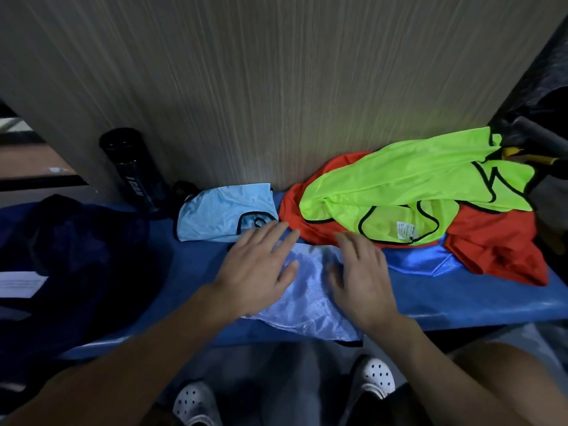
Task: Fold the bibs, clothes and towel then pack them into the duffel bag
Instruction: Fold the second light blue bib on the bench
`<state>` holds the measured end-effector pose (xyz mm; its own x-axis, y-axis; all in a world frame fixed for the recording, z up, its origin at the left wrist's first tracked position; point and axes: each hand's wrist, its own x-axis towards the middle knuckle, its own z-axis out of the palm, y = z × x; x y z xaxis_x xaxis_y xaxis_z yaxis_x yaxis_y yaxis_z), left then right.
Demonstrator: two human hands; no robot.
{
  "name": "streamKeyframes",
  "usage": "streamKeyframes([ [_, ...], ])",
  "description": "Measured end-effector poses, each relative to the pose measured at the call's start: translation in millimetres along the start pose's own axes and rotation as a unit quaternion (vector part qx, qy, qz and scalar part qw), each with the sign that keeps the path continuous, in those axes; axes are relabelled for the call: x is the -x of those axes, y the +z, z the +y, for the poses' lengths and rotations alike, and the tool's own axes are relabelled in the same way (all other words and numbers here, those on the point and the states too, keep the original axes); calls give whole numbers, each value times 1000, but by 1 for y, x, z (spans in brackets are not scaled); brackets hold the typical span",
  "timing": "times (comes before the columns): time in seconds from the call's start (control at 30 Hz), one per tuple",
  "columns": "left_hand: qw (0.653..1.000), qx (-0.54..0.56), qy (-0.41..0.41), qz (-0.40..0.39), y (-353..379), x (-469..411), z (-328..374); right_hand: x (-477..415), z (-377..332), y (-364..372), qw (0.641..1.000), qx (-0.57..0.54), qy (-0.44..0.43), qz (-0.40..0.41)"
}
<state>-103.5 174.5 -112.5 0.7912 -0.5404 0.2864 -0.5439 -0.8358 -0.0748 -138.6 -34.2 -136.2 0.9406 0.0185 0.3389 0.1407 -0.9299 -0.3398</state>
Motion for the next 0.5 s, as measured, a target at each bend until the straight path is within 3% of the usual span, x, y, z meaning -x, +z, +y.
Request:
streamKeyframes([
  [0.07,999,3,7,-51,18,-2,0,9,-6,7,997,47,-52,-30],
  [0.2,994,27,-4,-103,48,11,-8,31,-9,36,988,110,-27,-103],
  [0.5,992,72,-65,-84,61,22,-10,37,-10,38,987,112,23,-111],
])
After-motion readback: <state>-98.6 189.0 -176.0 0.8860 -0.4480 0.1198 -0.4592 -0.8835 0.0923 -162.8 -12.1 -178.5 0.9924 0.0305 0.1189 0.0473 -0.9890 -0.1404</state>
